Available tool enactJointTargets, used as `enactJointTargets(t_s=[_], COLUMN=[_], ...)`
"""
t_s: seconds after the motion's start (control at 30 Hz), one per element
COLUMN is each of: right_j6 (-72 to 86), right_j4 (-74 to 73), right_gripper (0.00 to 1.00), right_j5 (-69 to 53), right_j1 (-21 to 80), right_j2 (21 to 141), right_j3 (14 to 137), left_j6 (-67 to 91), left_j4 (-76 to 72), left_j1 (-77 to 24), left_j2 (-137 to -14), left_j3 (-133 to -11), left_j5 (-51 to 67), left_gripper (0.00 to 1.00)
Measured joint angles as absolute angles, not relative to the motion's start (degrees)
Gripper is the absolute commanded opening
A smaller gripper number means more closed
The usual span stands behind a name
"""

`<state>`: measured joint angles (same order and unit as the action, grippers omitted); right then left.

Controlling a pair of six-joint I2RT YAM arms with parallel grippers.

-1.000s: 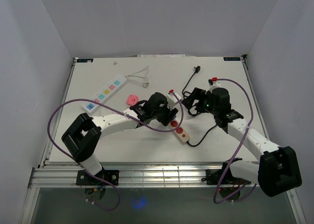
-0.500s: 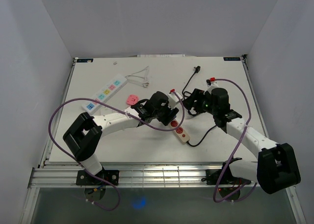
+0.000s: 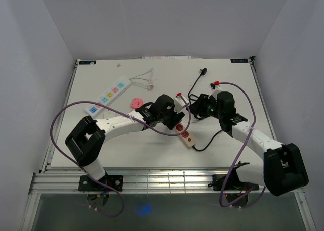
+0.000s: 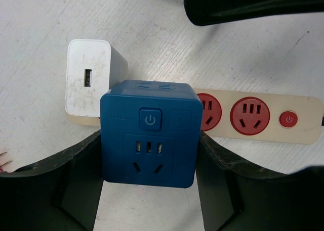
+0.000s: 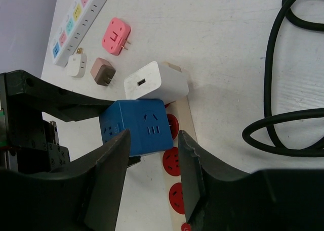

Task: Insert the plug
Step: Insert the plug into the socket.

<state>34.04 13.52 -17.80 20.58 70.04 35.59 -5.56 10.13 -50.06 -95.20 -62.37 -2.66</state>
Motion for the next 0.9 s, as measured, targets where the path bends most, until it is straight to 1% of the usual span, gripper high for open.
enactJointTargets(t_s=[0.03,0.1,0.13,0.2,0.23,0.43,0.7,0.9], right_j6=[34.1,34.2,34.2,34.5,34.9,37.4,40.6,41.9], right_j4=[13.8,14.5,14.8,15.6,16.3,21.4,27.4,30.2], right_gripper=[0.47,0.41,0.36,0.30,0.25,0.13,0.08,0.08], right_j5=[-18.2,-18.8,-19.1,-20.1,-20.7,-26.8,-33.7,-36.6], right_j1=[20.6,20.6,20.6,20.6,20.6,20.6,20.6,20.6], right_j2=[70.3,70.5,70.6,70.9,71.2,74.7,77.6,79.9], right_j3=[35.4,35.0,34.7,34.3,34.1,33.3,32.4,32.4], left_j6=[-5.7,-6.0,-6.2,-6.4,-6.6,-7.0,-7.0,-7.0], left_j4=[10.1,10.1,10.1,10.3,10.3,10.4,11.0,11.4], left_j1=[-50.1,-50.1,-50.1,-50.1,-50.1,-50.1,-50.1,-50.1], left_j2=[-95.2,-95.3,-95.3,-95.5,-95.6,-96.2,-96.4,-96.8], left_j3=[-62.4,-62.4,-62.4,-62.7,-62.8,-63.0,-63.4,-64.0], left_j5=[-2.7,-2.6,-2.6,-2.6,-2.6,-2.6,-2.7,-2.6], left_gripper=[0.00,0.00,0.00,0.00,0.00,0.00,0.00,0.00])
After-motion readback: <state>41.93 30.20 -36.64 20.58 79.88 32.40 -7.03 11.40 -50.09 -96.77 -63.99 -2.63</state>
